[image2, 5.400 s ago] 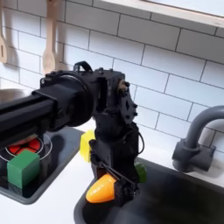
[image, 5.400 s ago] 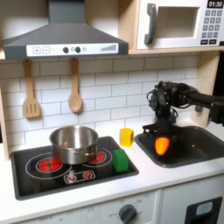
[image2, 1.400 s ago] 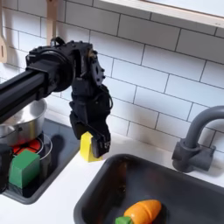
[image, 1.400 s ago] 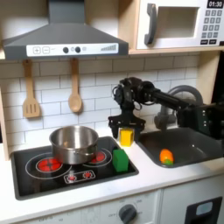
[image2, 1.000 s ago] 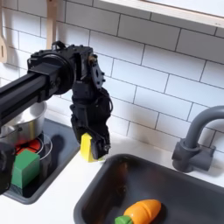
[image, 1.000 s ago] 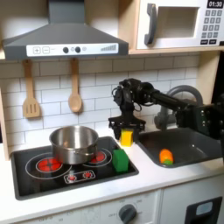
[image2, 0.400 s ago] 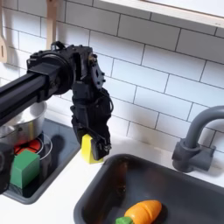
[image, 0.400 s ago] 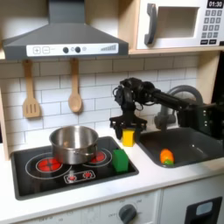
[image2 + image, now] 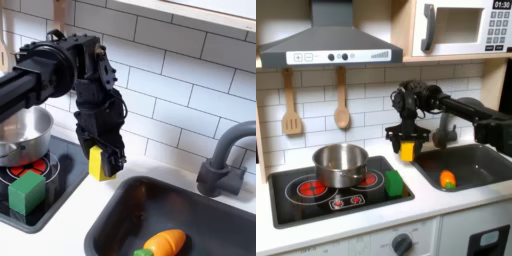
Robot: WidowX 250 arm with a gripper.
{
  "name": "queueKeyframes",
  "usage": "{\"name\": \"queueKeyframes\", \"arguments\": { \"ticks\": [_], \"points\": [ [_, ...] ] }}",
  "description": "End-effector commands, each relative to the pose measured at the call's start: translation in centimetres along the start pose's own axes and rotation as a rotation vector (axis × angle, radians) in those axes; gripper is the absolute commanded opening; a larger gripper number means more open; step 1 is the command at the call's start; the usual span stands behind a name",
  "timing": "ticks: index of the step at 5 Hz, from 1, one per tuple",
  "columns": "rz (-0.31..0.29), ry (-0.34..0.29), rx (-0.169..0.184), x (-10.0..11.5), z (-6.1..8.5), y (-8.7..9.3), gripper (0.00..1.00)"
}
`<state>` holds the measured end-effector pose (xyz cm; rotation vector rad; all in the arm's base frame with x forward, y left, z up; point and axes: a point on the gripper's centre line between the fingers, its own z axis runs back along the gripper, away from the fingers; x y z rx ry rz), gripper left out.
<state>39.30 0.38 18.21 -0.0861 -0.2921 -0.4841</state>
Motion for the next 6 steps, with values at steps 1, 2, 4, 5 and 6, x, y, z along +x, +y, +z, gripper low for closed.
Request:
{"name": "queueKeyframes", "arguments": {
  "ticks": [1, 2, 4, 5, 6],
  "points": [
    [0.073, -0.030, 0.065, -1.2, 3.6, 0.6, 0.00],
    [0.093, -0.043, 0.099, -1.8, 4.9, 1.1, 0.00],
    [0.162, -0.058, 0.209, -3.3, 7.1, 3.9, 0.00],
    [0.213, -0.048, 0.243, -4.5, 7.5, 5.5, 0.00],
    [0.245, -0.052, 0.288, -5.0, 7.8, 6.8, 0.00]
  ]
}}
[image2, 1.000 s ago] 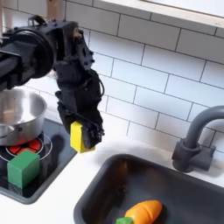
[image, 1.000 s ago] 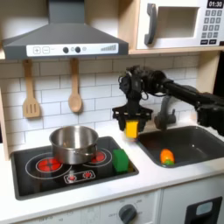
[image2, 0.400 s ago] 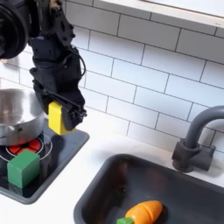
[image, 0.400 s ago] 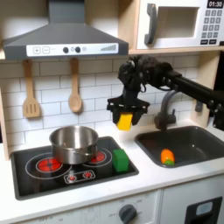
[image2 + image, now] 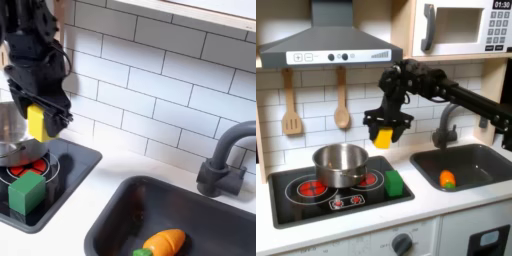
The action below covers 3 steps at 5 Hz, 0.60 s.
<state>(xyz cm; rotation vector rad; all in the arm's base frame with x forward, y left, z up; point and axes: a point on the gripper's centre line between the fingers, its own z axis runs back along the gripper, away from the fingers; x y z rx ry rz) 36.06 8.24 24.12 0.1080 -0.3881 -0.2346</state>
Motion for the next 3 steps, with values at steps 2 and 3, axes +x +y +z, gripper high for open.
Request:
{"name": "queueKeyframes", "arguments": {
  "ticks": [2, 3],
  "points": [
    [0.083, -0.023, 0.126, -0.4, -0.6, 4.1, 0.00],
    [0.094, -0.025, 0.165, -0.2, -1.5, 5.3, 0.00]
  ]
}}
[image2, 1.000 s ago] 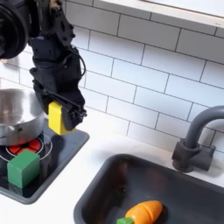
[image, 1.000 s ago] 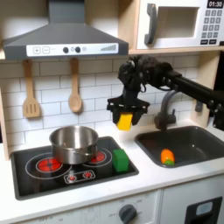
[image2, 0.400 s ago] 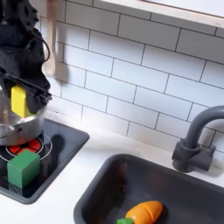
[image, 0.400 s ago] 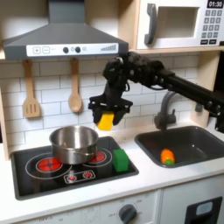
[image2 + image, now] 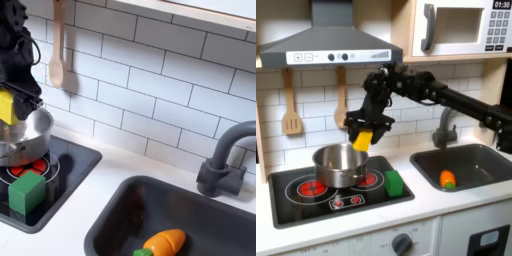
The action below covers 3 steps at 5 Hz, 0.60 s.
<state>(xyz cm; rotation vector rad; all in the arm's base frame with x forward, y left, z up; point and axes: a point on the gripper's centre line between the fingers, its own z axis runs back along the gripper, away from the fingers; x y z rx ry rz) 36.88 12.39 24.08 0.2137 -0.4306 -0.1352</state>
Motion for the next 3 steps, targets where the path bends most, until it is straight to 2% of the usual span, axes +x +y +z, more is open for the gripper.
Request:
{"name": "queueKeyframes", "arguments": {
  "ticks": [1, 2, 3],
  "points": [
    [0.025, -0.005, 0.049, 0.3, -1.7, 1.8, 0.00],
    [0.048, 0.009, 0.051, -0.1, -2.7, 2.5, 0.00],
    [0.052, 0.000, 0.052, 0.0, -2.8, 2.9, 0.00]
  ]
}}
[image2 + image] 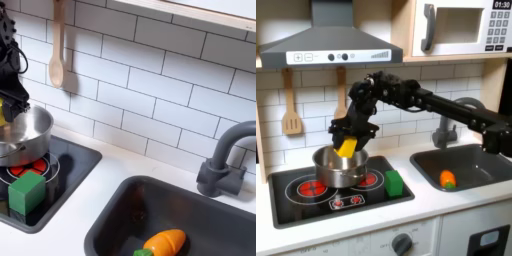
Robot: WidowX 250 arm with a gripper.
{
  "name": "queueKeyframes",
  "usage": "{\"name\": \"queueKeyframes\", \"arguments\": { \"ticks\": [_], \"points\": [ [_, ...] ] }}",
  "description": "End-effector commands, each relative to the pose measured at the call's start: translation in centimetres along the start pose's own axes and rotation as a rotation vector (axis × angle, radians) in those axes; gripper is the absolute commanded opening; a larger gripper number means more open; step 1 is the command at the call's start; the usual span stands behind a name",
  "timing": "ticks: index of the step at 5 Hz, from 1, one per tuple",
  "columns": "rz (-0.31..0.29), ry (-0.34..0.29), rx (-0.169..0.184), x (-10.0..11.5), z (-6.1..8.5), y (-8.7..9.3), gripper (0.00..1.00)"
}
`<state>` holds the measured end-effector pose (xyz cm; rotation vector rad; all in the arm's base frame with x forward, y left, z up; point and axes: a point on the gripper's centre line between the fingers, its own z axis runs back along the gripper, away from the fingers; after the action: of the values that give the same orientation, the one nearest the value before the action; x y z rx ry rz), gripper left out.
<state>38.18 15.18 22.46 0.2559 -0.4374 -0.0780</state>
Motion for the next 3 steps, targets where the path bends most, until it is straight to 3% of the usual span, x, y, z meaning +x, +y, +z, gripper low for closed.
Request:
{"name": "queueKeyframes", "arguments": {
  "ticks": [1, 2, 3],
  "points": [
    [-0.004, 0.011, -0.008, -0.30, -1.10, 0.45, 0.00],
    [-0.014, 0.023, -0.012, -0.37, -1.00, 0.42, 1.00],
    [-0.012, 0.006, -0.003, -0.18, -0.66, 0.63, 1.00]
  ]
}}
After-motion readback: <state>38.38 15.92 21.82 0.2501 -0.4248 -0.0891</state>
